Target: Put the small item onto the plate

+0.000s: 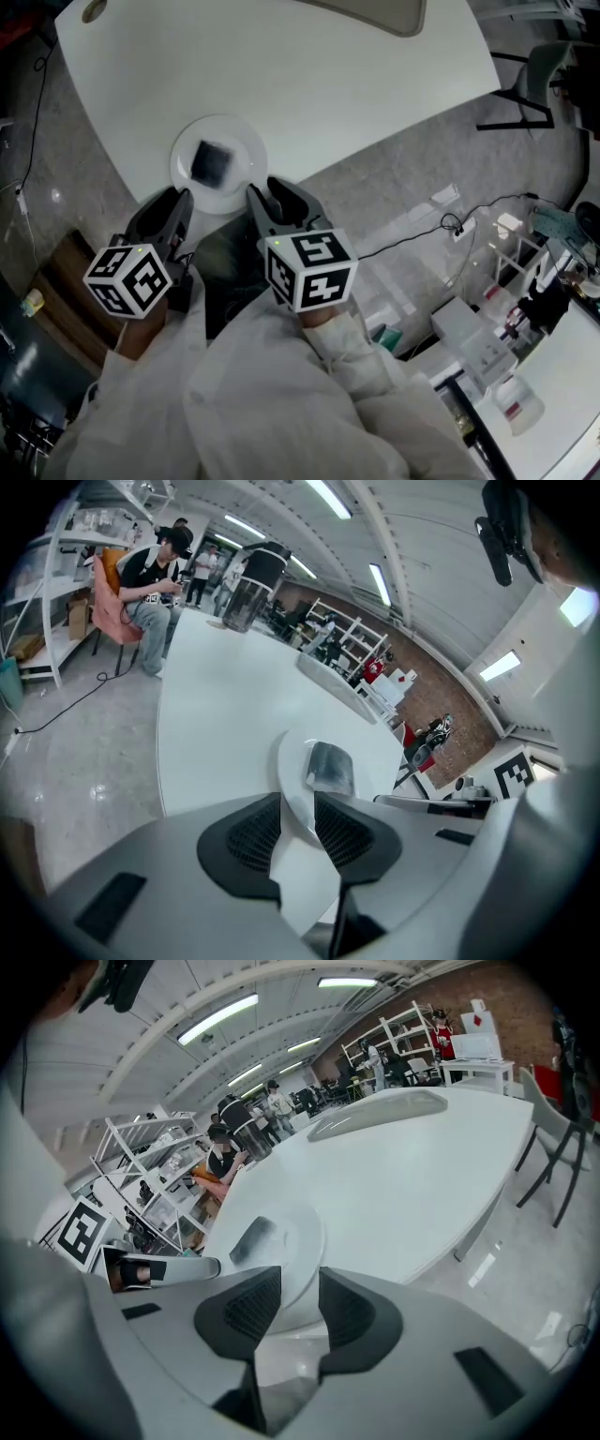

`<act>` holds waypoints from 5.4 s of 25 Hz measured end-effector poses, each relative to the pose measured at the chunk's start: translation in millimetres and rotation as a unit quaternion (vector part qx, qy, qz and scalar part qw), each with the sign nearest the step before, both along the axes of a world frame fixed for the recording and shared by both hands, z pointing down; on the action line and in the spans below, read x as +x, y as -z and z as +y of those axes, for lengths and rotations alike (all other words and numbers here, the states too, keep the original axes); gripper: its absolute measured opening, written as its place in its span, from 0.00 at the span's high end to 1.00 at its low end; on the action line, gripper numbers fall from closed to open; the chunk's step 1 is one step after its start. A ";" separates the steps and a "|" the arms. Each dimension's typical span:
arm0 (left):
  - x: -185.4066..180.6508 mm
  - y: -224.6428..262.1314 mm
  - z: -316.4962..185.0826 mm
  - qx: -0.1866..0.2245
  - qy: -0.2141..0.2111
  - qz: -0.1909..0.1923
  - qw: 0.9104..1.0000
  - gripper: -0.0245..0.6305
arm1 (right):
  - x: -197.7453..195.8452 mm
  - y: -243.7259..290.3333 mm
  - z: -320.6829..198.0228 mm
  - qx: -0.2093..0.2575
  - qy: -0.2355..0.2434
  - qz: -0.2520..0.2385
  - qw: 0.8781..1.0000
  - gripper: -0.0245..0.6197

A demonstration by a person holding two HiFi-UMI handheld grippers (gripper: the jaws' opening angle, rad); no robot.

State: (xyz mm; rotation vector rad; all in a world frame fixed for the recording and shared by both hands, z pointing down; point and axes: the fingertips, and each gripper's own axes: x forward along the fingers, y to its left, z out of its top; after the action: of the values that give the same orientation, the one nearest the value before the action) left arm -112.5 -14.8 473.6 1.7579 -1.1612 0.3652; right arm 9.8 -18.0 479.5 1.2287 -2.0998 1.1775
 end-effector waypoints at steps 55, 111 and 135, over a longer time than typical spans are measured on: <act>20.8 49.5 -23.2 0.088 -0.123 0.006 0.988 0.83 | 26.0 54.0 -12.7 0.077 -0.108 -0.037 0.991 0.85; 183.7 68.0 -229.7 0.109 -0.012 -0.052 0.993 0.83 | 184.7 67.9 -258.2 0.097 0.043 -0.054 0.993 0.85; 170.0 44.3 -348.6 0.125 -0.028 -0.081 0.988 0.83 | 170.6 39.1 -375.8 0.087 0.050 -0.039 0.994 0.85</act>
State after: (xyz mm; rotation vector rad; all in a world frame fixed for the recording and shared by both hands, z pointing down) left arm 57.6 -363.4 429.2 2.0123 -1.3199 0.4169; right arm 180.4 -393.8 440.4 1.1527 -2.3356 1.0322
